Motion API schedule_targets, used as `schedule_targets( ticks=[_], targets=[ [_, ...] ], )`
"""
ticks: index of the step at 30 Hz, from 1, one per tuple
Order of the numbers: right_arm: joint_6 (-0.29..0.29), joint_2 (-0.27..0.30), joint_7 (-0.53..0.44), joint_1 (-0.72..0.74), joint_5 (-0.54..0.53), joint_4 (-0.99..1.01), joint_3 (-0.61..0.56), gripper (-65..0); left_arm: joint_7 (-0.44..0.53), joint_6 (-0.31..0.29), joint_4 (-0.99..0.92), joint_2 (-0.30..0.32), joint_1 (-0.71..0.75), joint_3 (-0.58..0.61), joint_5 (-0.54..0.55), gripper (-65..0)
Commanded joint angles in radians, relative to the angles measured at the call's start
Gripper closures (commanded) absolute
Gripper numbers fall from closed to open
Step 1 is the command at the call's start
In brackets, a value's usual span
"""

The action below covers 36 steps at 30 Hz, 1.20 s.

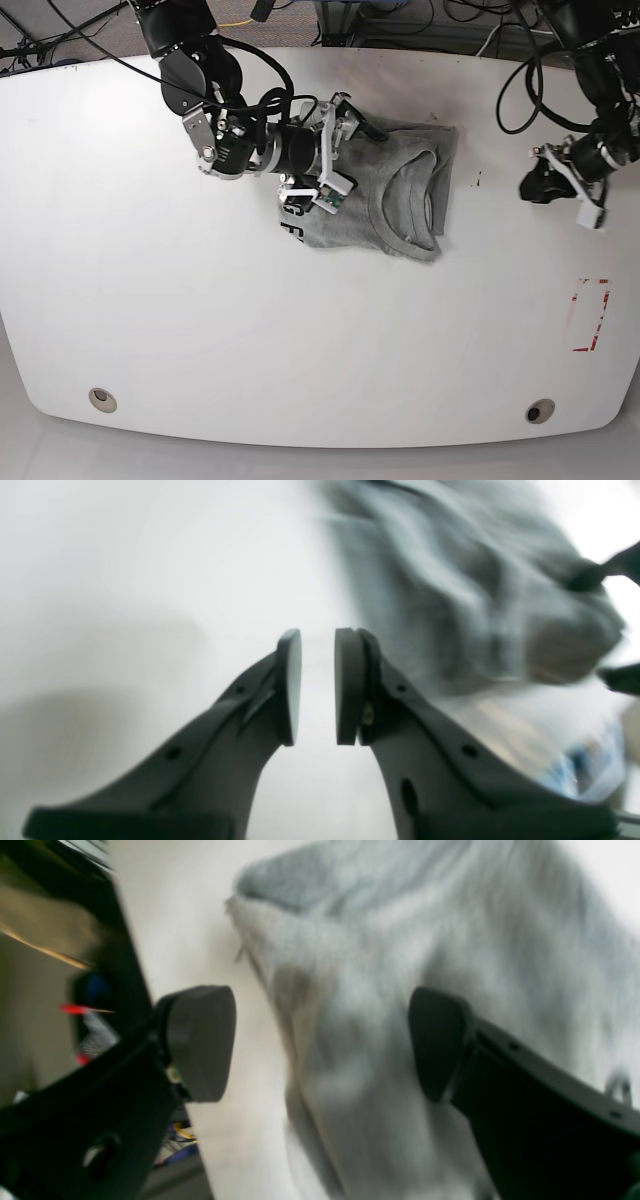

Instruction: Fold the T-shirt properly

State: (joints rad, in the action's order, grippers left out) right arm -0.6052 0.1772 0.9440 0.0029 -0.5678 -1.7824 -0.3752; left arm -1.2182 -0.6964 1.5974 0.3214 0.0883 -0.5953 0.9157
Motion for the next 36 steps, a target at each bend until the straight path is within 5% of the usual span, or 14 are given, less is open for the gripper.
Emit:
schedule_targets(
  ticks=[1, 7, 16, 30, 36],
  targets=[
    [-0.006, -0.029, -0.032, 0.029, 0.007, -0.006, -0.017, -51.7, 0.016, -0.002, 0.014, 0.051, -0.011, -0.041, 0.023, -10.3],
    [-0.008, -0.112, -0.070, 0.082, 0.108, 0.074, -0.038, -51.7, 0.016, -0.002, -0.006, 0.104, -0.005, -0.145, -0.037, -10.3],
    [-0.008, -0.135, -0.136, 0.153, 0.144, 0.198, -0.176, -50.4, 0.016, -0.002, -0.006, 0.086, 0.006, -0.223, -0.178, -10.3],
    [0.001, -0.146, -0.214, 0.154, 0.153, 0.301, -0.209, -34.1, 0.019, -0.002, -0.006, 0.075, 0.052, -0.219, -0.203, -10.3],
    [0.001, -0.146, -0.216, 0.157, 0.153, 0.307, -0.209, -15.7, 0.019, -0.002, -0.006, 0.075, 0.057, -0.222, -0.205, -10.3]
  ],
)
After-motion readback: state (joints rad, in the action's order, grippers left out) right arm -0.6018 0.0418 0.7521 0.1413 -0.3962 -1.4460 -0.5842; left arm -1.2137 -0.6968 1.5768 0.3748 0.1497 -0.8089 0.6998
